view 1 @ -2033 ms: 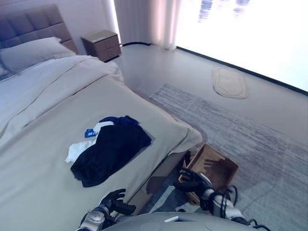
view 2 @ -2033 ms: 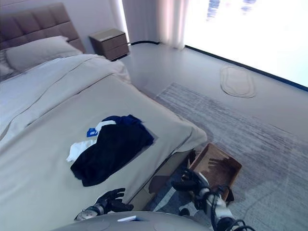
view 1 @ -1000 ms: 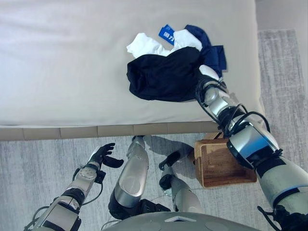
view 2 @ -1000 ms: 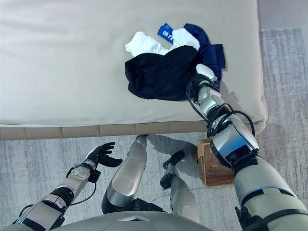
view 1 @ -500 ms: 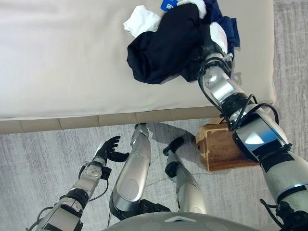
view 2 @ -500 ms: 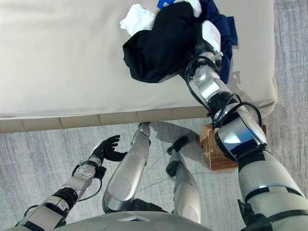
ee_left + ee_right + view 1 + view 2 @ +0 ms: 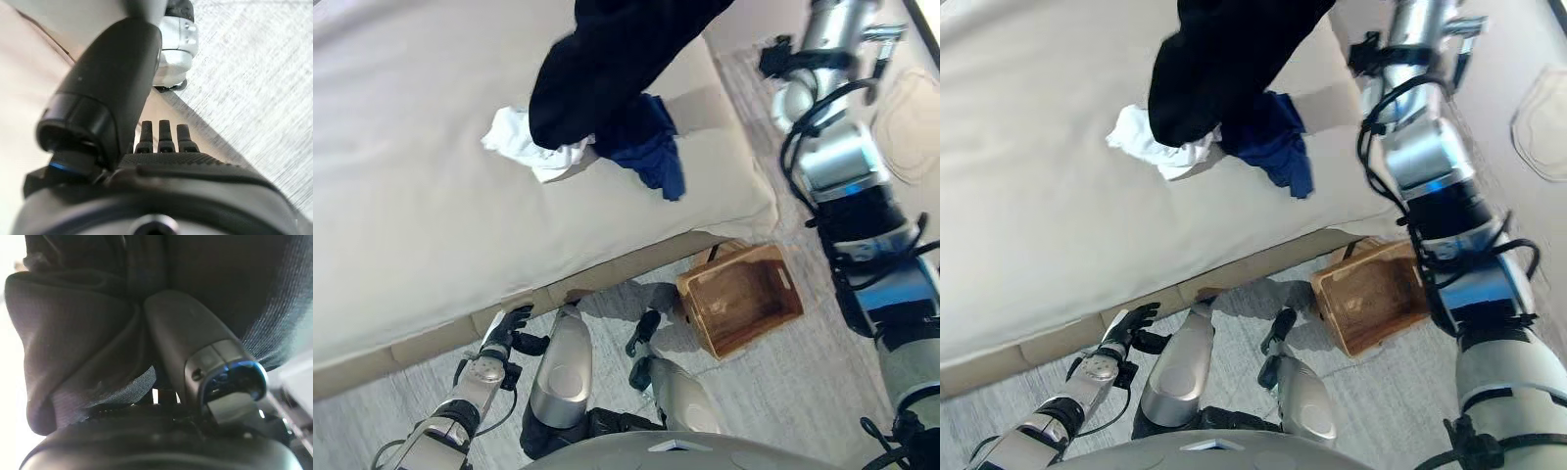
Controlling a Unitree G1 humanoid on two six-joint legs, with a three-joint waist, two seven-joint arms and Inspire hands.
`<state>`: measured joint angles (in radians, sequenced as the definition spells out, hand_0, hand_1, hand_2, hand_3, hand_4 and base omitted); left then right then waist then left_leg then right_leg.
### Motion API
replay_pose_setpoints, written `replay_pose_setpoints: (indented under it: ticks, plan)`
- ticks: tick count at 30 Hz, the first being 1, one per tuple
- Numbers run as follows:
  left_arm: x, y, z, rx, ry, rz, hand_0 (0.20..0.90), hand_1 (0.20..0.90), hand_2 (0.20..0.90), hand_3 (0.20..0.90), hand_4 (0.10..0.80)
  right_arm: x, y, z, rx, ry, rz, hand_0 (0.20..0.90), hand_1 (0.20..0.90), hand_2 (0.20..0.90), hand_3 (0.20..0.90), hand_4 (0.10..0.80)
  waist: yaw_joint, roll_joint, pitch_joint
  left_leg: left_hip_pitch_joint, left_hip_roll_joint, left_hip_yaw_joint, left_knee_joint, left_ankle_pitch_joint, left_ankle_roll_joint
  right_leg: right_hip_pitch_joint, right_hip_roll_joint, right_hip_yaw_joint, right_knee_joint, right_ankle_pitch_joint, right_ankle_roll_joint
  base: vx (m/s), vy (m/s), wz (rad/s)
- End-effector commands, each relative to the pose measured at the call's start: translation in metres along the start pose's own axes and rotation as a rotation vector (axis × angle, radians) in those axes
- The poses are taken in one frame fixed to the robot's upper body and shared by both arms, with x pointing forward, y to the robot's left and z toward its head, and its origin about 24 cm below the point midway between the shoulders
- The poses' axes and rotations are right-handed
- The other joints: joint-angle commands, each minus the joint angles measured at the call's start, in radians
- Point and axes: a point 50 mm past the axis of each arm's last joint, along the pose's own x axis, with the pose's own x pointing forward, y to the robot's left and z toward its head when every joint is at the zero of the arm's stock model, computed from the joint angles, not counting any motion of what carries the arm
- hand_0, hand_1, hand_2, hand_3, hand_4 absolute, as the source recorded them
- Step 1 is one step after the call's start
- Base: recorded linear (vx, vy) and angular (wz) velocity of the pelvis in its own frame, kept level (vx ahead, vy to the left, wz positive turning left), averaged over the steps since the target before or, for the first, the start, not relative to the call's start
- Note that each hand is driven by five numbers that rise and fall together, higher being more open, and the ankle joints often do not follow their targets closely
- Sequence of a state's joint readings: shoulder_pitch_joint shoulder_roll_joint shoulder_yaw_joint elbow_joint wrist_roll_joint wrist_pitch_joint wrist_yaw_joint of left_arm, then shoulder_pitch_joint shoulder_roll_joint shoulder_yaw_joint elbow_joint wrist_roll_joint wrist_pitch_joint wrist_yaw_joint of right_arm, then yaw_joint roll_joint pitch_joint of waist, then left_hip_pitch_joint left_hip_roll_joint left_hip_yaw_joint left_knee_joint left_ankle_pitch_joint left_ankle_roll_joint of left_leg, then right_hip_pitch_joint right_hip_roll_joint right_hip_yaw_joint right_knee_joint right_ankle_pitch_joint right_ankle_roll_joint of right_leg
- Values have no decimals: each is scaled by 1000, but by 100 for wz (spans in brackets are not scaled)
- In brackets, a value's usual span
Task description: Pick up the clothes from the bed and place them into the basket
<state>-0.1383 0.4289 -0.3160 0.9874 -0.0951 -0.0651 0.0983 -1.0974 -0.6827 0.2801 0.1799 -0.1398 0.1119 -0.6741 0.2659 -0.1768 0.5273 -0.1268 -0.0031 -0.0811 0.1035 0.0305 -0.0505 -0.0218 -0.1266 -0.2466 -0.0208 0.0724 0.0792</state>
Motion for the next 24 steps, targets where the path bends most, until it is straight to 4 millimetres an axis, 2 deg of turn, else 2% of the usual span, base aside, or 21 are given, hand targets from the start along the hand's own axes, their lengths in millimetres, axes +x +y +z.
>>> replay_pose_setpoints:
  ticks: [1,4,12,18,24]
  plan:
    - [-11,-41,-26,51,75,-140,900,900,900,900,800,9,-34,-2,-52,-59,-116,300,300,300,200,100,-57,36,-285,117,-3,27,-125,-77,59,23,11,2,34,-44,34,143,-39,-24]
    - [-14,-48,-34,89,111,-183,900,900,900,900,800,7,-51,-17,-96,-12,-142,300,300,300,200,100,-89,46,-331,157,-4,49,-137,-83,60,47,15,18,32,-51,32,112,-52,-15]
    - [-23,-63,-55,119,195,-268,900,900,900,900,800,-17,-75,-57,-202,105,-107,300,300,300,200,100,-175,93,-385,219,-2,105,-146,-98,60,85,32,83,34,-77,13,46,-45,-21]
    - [-22,-62,-54,110,202,-269,900,900,900,900,800,-38,-82,-86,-265,203,-17,300,300,300,200,100,-222,105,-397,249,2,140,-153,-101,53,102,47,124,21,-81,1,11,-72,-31]
    - [-20,-61,-50,94,186,-271,900,900,900,900,800,-75,-88,-125,-381,349,114,300,300,300,200,100,-263,117,-404,266,15,176,-141,-104,45,117,62,153,2,-76,-10,30,-111,-27]
